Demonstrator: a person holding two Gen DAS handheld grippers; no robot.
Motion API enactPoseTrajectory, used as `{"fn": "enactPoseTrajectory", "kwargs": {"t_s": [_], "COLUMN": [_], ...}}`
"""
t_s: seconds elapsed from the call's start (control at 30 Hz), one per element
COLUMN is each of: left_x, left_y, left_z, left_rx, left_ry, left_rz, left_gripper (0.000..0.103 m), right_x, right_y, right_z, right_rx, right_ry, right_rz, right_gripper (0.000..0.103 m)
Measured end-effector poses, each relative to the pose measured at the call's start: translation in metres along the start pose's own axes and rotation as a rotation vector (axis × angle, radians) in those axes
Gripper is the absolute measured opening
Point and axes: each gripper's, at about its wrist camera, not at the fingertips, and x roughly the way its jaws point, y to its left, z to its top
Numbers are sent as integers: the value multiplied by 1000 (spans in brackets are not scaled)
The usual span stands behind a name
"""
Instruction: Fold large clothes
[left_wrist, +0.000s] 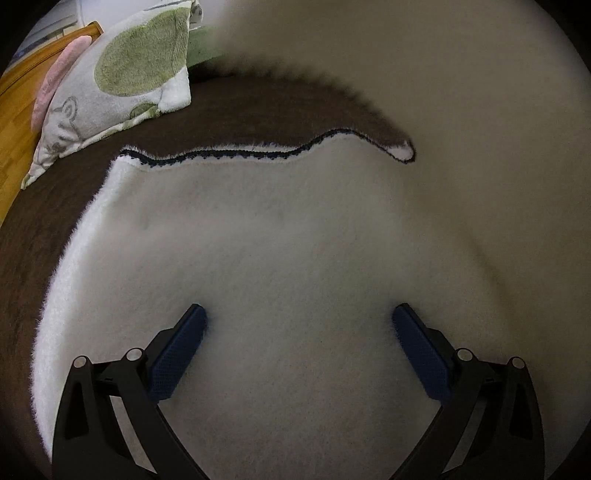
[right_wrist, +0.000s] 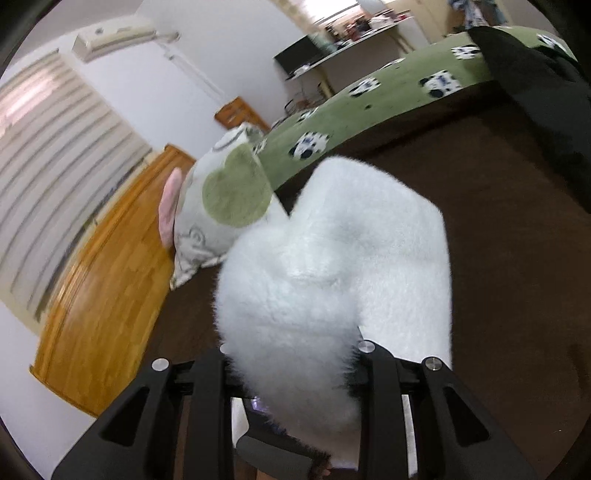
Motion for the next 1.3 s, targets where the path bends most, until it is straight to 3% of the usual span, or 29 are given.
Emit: {"fn": "enactPoseTrajectory", "kwargs": {"t_s": [0.23, 0.33, 0.53, 0.67, 0.77, 1.0, 1.1, 1.3], "left_x": [-8, -27, -67, -87, -91, -96, -99, -111], "left_y": [8, 25, 90, 121, 138, 180, 188, 210], "left_z": [1, 0, -16, -38, -58, -106, -120, -148], "left_rx": [6, 10, -96, -132, -162, -368, -421, -525], "left_ry": [6, -10, -24, -12, 11, 63, 70, 81], "left_rz": [-41, -12, 63, 114, 146, 153, 154, 174], "left_gripper": [96, 96, 96, 96, 96, 97, 97, 96], "right_x": [16, 21, 31, 44, 73, 146, 160, 176], "right_y": [14, 26, 63, 94, 118, 123, 112, 108], "right_z": [2, 13, 36, 34, 4, -110, -133, -144], "right_rx": [9, -1, -25, -83, -183, -375, -401, -425], "right_ry": [14, 5, -40, -68, -4, 310, 365, 386], "right_rz": [-32, -38, 5, 6, -38, -144, -194, -201], "right_gripper": [27, 27, 27, 27, 27, 27, 27, 30]}}
